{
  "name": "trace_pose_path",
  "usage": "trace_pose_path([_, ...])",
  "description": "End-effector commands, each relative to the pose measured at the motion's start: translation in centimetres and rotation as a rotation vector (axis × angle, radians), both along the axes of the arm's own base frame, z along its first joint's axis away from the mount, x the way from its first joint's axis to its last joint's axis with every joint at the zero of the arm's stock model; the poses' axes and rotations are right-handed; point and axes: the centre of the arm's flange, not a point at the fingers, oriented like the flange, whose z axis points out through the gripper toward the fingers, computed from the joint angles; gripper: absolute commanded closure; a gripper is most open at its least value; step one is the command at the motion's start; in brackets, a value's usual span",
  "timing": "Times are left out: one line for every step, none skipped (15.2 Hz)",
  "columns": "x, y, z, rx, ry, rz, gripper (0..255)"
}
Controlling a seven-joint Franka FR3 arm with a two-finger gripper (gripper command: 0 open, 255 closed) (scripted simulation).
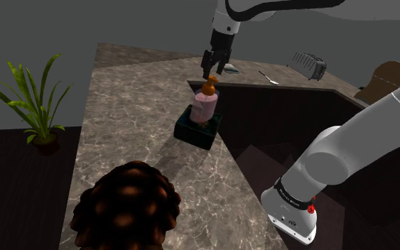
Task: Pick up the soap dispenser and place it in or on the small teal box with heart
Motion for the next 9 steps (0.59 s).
trace_pose_path([-0.1,0.1,2.3,0.000,0.001,0.000,0])
trace_pose_path([-0.1,0.1,3.4,0.000,0.001,0.000,0])
trace_pose_path([-0.1,0.1,3.4,0.000,0.001,0.000,0])
trace_pose_path([-0.1,0.1,3.4,0.000,0.001,0.000,0])
trace_pose_path([-0.1,0.1,3.4,0.000,0.001,0.000,0])
trace_pose_path([-0.1,0.1,3.4,0.000,0.001,0.000,0])
trace_pose_path([-0.1,0.1,3.4,0.000,0.001,0.000,0])
trace_pose_path([-0.1,0.1,3.4,0.000,0.001,0.000,0])
trace_pose_path([-0.1,0.1,3.4,0.000,0.001,0.000,0])
